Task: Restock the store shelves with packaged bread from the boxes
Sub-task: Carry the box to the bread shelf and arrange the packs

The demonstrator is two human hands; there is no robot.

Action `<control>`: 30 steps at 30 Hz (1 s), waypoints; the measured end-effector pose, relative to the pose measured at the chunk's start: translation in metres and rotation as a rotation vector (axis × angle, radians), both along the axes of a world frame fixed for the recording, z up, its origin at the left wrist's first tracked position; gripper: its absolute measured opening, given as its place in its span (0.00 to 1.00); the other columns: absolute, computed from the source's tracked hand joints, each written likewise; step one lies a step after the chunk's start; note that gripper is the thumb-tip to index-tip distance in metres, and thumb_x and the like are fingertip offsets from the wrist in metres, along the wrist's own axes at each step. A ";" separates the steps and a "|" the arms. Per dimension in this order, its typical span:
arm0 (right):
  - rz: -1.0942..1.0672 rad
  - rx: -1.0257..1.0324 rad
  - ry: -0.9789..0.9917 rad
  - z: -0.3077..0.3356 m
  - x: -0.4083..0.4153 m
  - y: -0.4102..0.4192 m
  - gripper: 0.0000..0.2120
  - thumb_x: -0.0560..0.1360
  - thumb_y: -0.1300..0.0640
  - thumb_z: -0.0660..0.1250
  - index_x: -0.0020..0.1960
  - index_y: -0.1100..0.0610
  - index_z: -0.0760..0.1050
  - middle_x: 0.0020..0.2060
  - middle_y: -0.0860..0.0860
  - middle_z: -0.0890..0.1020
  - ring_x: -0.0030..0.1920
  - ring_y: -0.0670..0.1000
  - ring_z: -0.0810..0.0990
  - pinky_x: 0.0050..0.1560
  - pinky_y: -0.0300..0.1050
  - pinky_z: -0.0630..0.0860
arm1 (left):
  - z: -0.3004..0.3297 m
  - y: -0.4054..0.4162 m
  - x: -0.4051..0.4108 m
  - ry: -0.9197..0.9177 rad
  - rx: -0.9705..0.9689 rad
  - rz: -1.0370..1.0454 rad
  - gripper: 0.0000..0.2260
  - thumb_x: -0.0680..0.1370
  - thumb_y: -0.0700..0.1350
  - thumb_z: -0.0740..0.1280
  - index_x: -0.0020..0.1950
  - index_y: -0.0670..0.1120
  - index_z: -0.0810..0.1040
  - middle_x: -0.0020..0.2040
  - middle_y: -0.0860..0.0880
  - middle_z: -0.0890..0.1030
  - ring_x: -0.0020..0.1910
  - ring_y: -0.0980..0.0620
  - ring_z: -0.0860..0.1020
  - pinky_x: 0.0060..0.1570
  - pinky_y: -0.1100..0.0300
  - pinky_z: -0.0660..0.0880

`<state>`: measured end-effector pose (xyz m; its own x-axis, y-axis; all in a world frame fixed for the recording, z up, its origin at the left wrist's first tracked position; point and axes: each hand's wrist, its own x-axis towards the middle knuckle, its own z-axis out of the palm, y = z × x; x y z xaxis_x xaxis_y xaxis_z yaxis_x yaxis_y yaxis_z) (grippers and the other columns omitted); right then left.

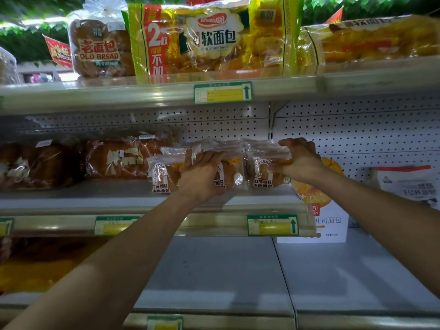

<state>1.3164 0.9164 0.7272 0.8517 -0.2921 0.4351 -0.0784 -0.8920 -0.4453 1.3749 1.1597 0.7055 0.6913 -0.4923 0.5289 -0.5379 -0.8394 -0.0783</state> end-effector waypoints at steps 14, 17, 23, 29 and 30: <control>0.491 -0.321 -0.404 -0.019 -0.021 0.141 0.10 0.77 0.51 0.67 0.56 0.52 0.79 0.55 0.49 0.77 0.57 0.50 0.74 0.58 0.55 0.73 | -0.036 0.084 -0.077 0.237 -1.164 -0.252 0.14 0.77 0.40 0.72 0.60 0.50 0.77 0.52 0.57 0.82 0.49 0.63 0.80 0.50 0.70 0.76; 0.695 -0.211 -0.444 -0.036 -0.012 0.194 0.07 0.76 0.53 0.65 0.50 0.53 0.80 0.48 0.46 0.78 0.47 0.48 0.76 0.45 0.54 0.77 | -0.051 0.125 -0.091 0.398 -1.380 -0.224 0.07 0.79 0.39 0.69 0.54 0.50 0.79 0.47 0.49 0.84 0.42 0.55 0.84 0.43 0.62 0.81; 0.957 -0.109 -0.368 -0.080 -0.002 0.319 0.07 0.76 0.52 0.64 0.49 0.50 0.80 0.42 0.42 0.78 0.38 0.44 0.73 0.38 0.50 0.76 | -0.095 0.240 -0.102 0.662 -1.417 -0.047 0.08 0.79 0.41 0.69 0.57 0.43 0.79 0.42 0.49 0.84 0.37 0.52 0.81 0.42 0.55 0.76; 1.222 -0.017 -0.117 -0.145 0.015 0.463 0.05 0.77 0.54 0.67 0.48 0.52 0.81 0.41 0.44 0.81 0.38 0.45 0.76 0.40 0.47 0.76 | -0.149 0.391 -0.117 0.758 -1.600 0.259 0.07 0.79 0.42 0.69 0.57 0.44 0.79 0.47 0.43 0.83 0.42 0.46 0.80 0.34 0.60 0.75; 1.246 -0.001 -0.055 -0.160 0.018 0.488 0.04 0.77 0.54 0.68 0.48 0.52 0.81 0.41 0.44 0.81 0.37 0.44 0.76 0.40 0.48 0.76 | -0.158 0.418 -0.119 0.752 -1.626 0.324 0.06 0.79 0.42 0.68 0.56 0.44 0.79 0.47 0.43 0.82 0.43 0.45 0.79 0.36 0.58 0.74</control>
<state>1.3344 1.4046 0.5669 0.5286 0.7008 0.4790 0.8390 -0.3455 -0.4203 1.2557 1.5781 0.5475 0.9353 0.3239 -0.1426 0.1131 0.1083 0.9877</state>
